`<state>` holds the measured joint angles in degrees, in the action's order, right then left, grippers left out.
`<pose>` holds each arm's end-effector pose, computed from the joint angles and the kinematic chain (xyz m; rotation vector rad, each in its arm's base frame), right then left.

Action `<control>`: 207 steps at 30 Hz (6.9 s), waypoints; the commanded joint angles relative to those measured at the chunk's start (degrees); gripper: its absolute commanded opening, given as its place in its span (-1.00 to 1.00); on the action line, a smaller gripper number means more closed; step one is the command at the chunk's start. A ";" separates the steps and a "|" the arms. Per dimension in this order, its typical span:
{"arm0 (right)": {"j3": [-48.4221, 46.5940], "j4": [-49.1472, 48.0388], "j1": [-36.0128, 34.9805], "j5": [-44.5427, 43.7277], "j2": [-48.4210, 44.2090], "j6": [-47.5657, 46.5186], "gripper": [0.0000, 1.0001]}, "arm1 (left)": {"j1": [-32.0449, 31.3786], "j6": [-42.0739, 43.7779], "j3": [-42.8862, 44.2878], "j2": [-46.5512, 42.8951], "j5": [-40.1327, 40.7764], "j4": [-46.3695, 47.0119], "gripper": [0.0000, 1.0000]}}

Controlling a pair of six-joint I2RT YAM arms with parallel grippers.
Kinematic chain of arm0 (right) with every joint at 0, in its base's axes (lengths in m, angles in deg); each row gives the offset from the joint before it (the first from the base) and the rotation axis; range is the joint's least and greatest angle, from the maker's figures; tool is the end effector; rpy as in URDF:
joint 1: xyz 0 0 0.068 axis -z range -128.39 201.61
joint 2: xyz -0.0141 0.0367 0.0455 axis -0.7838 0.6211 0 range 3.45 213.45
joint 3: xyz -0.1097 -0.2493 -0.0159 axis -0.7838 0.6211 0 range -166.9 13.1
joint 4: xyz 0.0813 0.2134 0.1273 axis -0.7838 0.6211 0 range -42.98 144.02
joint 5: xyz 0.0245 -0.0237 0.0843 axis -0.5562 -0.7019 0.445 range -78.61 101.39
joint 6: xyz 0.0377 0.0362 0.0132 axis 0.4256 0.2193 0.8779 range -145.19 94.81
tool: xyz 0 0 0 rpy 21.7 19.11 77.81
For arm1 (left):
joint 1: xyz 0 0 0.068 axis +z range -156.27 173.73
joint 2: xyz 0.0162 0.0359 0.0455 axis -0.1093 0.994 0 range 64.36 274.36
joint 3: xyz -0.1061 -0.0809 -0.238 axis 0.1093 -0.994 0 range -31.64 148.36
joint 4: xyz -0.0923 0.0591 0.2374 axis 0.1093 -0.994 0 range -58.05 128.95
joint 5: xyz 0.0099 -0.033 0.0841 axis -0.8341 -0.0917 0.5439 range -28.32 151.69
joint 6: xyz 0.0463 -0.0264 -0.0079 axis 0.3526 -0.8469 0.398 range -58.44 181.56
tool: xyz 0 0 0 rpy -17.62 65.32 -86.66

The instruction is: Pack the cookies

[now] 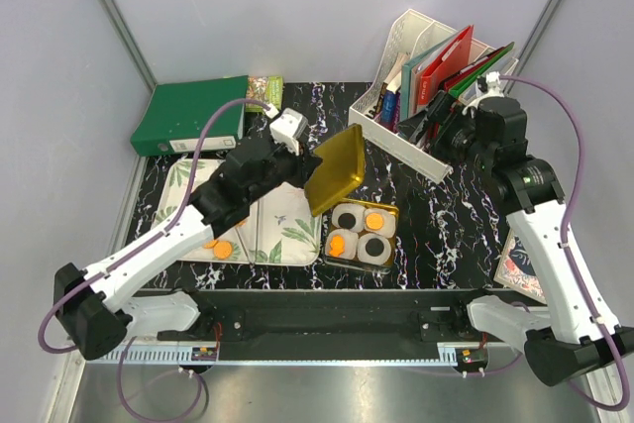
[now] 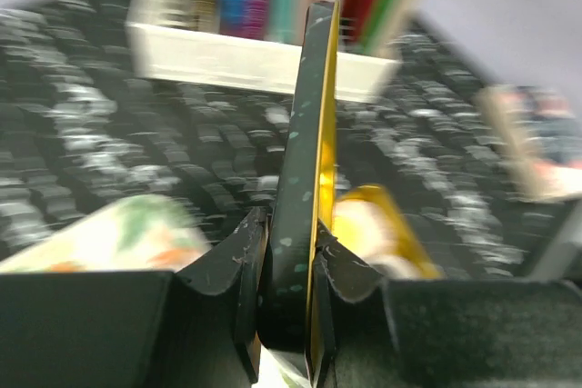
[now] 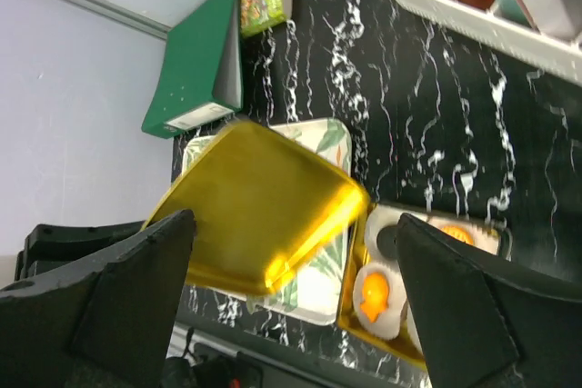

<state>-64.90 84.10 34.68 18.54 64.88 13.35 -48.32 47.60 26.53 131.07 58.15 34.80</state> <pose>0.2033 0.0663 0.4345 0.2900 1.9818 0.7567 0.2018 -0.1849 0.3550 0.4947 1.7889 -0.7474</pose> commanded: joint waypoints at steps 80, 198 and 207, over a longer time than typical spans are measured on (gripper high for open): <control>8.39 0.80 1.28 23.88 7.13 3.29 -1.00 | -41.37 101.77 -16.08 21.35 66.36 97.92 0.85; 7.23 -7.63 1.11 -4.35 -10.80 -6.56 -1.00 | 26.05 -25.93 34.33 23.48 -9.07 -22.52 0.98; 12.43 -15.80 1.11 -4.35 -10.80 -1.81 -1.00 | 22.37 -54.06 -8.50 5.72 -28.64 21.79 0.98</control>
<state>-53.49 76.50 35.97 15.27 54.46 8.70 -23.95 10.03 25.85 144.10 41.61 31.66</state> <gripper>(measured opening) 0.247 0.987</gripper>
